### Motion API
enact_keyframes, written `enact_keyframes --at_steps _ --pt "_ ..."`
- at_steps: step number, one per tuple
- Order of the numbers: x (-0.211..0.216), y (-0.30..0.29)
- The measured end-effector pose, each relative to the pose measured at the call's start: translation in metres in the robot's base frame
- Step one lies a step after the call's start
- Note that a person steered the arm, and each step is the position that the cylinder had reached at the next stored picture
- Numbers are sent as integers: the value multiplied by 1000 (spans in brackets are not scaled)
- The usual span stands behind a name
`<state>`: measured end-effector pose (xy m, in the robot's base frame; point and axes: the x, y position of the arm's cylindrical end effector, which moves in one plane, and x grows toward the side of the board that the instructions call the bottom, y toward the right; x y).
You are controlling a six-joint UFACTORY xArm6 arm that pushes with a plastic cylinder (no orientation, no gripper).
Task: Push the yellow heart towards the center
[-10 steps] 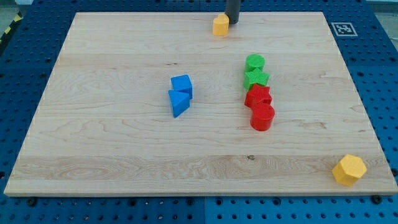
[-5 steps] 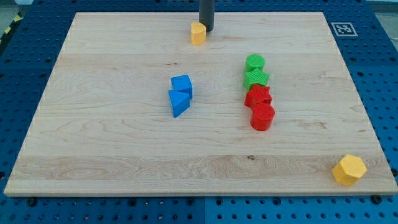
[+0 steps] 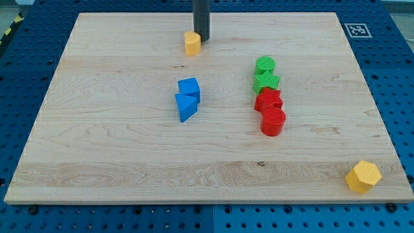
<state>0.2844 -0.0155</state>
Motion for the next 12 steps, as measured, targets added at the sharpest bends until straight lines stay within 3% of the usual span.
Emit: enact_keyframes --at_steps 4,6,7,9,12 --pt "22 -3" --pt "6 -20" --pt "36 -20" --pt "19 -36" --pt "45 -51"
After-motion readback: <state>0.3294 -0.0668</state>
